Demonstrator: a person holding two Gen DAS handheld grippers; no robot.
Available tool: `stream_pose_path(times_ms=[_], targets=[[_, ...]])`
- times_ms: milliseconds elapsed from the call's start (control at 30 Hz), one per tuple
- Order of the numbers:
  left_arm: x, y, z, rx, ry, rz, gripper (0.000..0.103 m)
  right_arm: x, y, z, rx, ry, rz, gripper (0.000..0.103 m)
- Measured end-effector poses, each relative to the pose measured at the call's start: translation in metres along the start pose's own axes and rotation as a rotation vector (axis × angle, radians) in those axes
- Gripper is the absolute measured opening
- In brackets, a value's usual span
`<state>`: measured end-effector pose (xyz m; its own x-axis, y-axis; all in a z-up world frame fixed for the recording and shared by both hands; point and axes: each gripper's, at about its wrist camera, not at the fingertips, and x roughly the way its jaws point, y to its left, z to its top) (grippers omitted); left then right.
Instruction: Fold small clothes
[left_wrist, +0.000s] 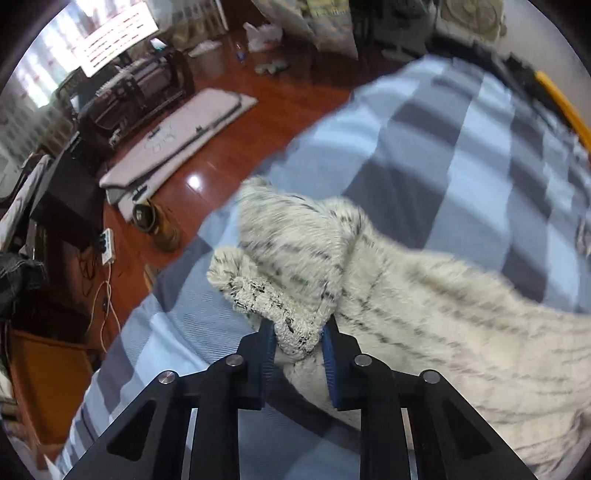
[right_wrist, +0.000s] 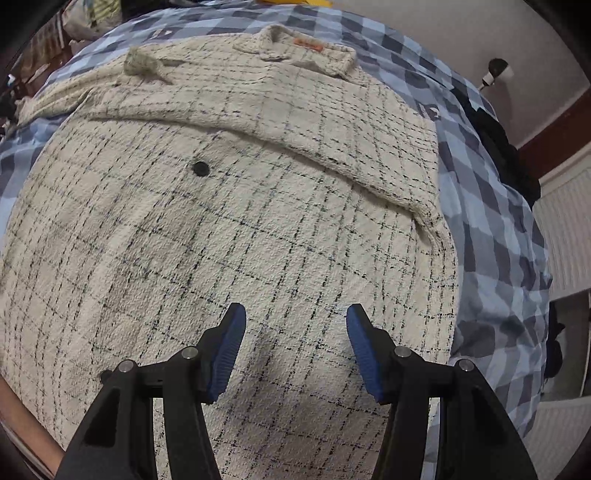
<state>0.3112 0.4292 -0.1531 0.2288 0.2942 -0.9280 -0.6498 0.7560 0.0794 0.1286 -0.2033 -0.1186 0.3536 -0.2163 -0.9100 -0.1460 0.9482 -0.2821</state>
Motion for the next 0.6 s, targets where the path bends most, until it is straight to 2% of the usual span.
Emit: stream_pose_path(times_ms=[100,167,233,400,467,600], targets=[[-0.047,-0.006,0.002,0.002,-0.096,-0.002,0.018,-0.005,-0.004,0.002,0.021,-0.013,0.018,0.052],[-0.079,-0.019,-0.005,0.028,-0.147,-0.028,0.017,-0.011,-0.007,0.003,0.037,-0.033,0.029,0.052],[-0.119,-0.047,-0.013,0.108,-0.196,-0.075,0.017,-0.019,-0.011,0.005,0.051,-0.061,0.024,0.052],[-0.242,-0.149,-0.059,0.361,-0.371,-0.199,0.017,-0.046,-0.031,0.006,0.140,-0.156,-0.004,0.052],[-0.295,-0.196,-0.085,0.448,-0.436,-0.289,0.017,-0.050,-0.043,0.007,0.187,-0.169,0.017,0.052],[-0.364,-0.296,-0.147,0.603,-0.429,-0.460,0.017,-0.051,-0.070,0.003,0.294,-0.176,0.037,0.052]])
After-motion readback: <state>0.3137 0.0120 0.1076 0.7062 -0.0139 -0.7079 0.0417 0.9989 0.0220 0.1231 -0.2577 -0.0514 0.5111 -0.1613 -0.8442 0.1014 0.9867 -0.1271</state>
